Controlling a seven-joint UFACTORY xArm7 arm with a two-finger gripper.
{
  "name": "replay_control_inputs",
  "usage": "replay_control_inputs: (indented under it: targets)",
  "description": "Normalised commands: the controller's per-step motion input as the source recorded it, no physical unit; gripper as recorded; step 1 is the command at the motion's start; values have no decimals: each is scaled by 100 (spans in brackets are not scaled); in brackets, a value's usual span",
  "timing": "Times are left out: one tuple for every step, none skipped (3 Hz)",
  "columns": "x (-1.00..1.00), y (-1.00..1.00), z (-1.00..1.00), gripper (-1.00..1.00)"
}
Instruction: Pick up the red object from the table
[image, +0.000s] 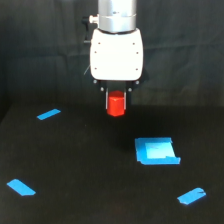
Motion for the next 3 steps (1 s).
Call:
replay_control_inputs:
  targets:
    - [-3, 0, 0, -92]
    - [1, 2, 3, -100]
    - [-1, 3, -3, -98]
